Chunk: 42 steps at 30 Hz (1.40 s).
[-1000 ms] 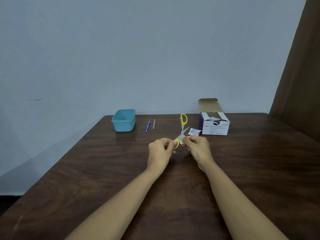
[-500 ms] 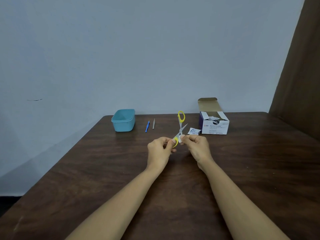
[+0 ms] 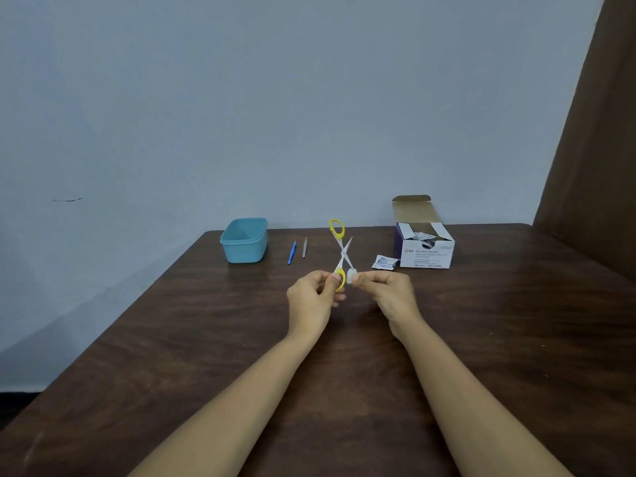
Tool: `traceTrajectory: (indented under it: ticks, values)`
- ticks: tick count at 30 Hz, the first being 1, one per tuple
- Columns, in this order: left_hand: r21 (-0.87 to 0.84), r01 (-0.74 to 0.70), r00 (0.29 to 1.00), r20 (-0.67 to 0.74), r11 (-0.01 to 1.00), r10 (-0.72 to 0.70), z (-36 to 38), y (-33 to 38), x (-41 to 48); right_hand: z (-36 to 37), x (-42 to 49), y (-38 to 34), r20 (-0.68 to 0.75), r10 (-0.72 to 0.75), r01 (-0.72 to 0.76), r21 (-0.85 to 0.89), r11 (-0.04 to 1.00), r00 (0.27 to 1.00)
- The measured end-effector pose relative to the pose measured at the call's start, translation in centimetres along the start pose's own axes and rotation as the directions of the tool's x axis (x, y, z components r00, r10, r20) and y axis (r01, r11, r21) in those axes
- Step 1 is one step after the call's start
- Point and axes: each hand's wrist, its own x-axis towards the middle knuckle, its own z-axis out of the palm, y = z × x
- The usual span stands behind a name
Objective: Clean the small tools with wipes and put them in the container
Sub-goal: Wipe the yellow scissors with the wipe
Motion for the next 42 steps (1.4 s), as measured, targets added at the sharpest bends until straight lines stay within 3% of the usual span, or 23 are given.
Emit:
traceTrajectory:
  ticks: [4, 7, 14, 21, 28, 42]
  values:
    - [-0.033, 0.008, 1.0, -0.012, 0.999, -0.009, 0.1, 0.1, 0.0, 0.2, 0.1, 0.2, -0.085, 0.02, -0.019, 0.008, 1.0, 0.996]
    - [0.005, -0.008, 1.0, -0.018, 1.0, 0.008, 0.1, 0.1, 0.0, 0.0, 0.3, -0.1, -0.153, 0.083, -0.066, 0.11, 0.992, 0.985]
    - [0.15, -0.096, 0.995, 0.018, 0.984, 0.095, 0.1, -0.2, 0.1, -0.4, 0.6, -0.5, -0.137, 0.2, -0.152, 0.299, 0.942, 0.97]
    - [0.237, -0.143, 0.988, 0.089, 0.961, 0.125, 0.1, 0.1, 0.1, -0.5, 0.4, -0.7, -0.13, 0.211, -0.164, 0.298, 0.94, 0.969]
    - [0.254, -0.173, 0.985, 0.06, 0.952, 0.163, -0.3, 0.0, 0.3, -1.2, 0.6, -1.1, -0.14, 0.272, -0.145, 0.577, 0.804, 0.952]
    - [0.371, -0.238, 0.971, 0.117, 0.898, 0.209, -2.0, 0.0, 2.0, -1.4, 0.6, -1.2, -0.108, 0.263, -0.173, 0.512, 0.841, 0.959]
